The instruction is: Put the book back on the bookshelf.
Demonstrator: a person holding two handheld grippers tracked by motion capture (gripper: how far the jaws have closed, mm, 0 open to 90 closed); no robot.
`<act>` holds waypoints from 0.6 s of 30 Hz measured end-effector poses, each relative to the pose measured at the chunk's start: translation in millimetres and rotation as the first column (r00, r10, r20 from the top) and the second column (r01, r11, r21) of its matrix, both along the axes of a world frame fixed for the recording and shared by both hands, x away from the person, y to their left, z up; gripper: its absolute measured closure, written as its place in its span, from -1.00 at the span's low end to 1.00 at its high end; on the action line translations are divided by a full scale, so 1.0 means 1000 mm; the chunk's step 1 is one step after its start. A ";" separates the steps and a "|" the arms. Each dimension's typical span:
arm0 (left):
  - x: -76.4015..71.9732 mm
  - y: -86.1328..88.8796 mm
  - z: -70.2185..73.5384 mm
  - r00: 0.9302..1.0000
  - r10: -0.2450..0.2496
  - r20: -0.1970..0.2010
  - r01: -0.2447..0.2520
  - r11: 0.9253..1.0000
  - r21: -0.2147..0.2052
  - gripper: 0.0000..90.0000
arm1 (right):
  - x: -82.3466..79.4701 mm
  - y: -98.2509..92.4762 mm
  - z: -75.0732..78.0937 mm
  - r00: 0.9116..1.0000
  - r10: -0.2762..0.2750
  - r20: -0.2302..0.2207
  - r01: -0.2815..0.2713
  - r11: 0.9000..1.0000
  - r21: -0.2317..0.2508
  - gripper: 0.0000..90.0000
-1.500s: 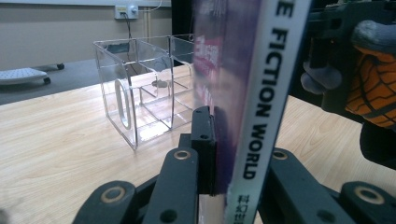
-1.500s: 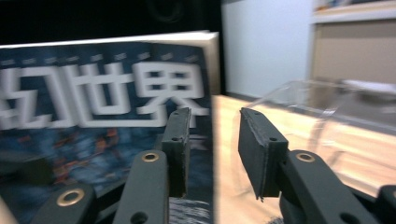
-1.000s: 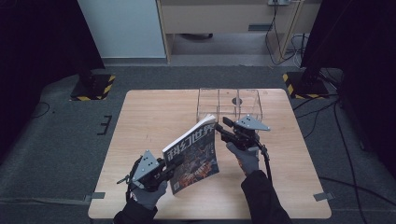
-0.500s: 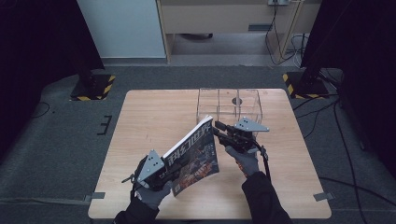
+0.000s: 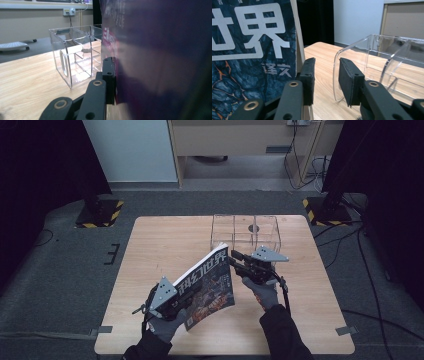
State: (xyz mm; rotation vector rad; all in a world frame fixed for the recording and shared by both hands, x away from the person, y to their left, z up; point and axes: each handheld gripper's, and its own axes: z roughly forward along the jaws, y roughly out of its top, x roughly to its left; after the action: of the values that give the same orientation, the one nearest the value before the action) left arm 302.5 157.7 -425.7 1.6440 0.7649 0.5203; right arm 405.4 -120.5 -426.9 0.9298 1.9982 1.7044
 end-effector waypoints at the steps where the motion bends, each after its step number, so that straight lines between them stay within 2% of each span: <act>1: 0.001 0.000 0.001 1.000 0.003 -0.002 -0.003 1.000 0.003 0.81 | 0.000 -0.001 0.000 1.000 -0.005 -0.001 0.005 1.000 -0.004 0.38; 10: 0.004 -0.004 0.011 0.999 -0.020 -0.025 0.020 1.000 -0.009 0.82 | 0.003 -0.017 0.002 0.998 -0.065 -0.016 0.064 0.997 -0.037 0.16; 13: 0.005 -0.005 0.013 0.999 -0.017 -0.030 0.017 1.000 -0.012 0.82 | 0.003 -0.023 0.003 0.996 -0.091 -0.013 0.090 0.995 -0.053 0.02; 15: 0.006 -0.004 0.013 0.999 -0.020 -0.033 0.019 1.000 -0.011 0.82 | 0.002 -0.029 0.001 0.993 -0.113 -0.018 0.111 0.990 -0.084 -0.10; 16: 0.006 -0.003 0.014 0.999 -0.017 -0.034 0.016 1.000 -0.012 0.82 | 0.002 -0.029 0.001 0.993 -0.113 -0.018 0.111 0.990 -0.084 -0.10; 18: 0.007 -0.002 0.015 0.999 -0.013 -0.037 0.013 1.000 -0.009 0.82 | 0.001 -0.033 -0.001 0.992 -0.126 -0.014 0.124 0.986 -0.116 -0.18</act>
State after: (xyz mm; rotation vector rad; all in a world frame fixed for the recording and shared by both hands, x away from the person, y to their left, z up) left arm 309.1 155.8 -410.6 1.6534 0.7826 0.4776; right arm 406.5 -153.7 -427.7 1.0148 1.9838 1.5024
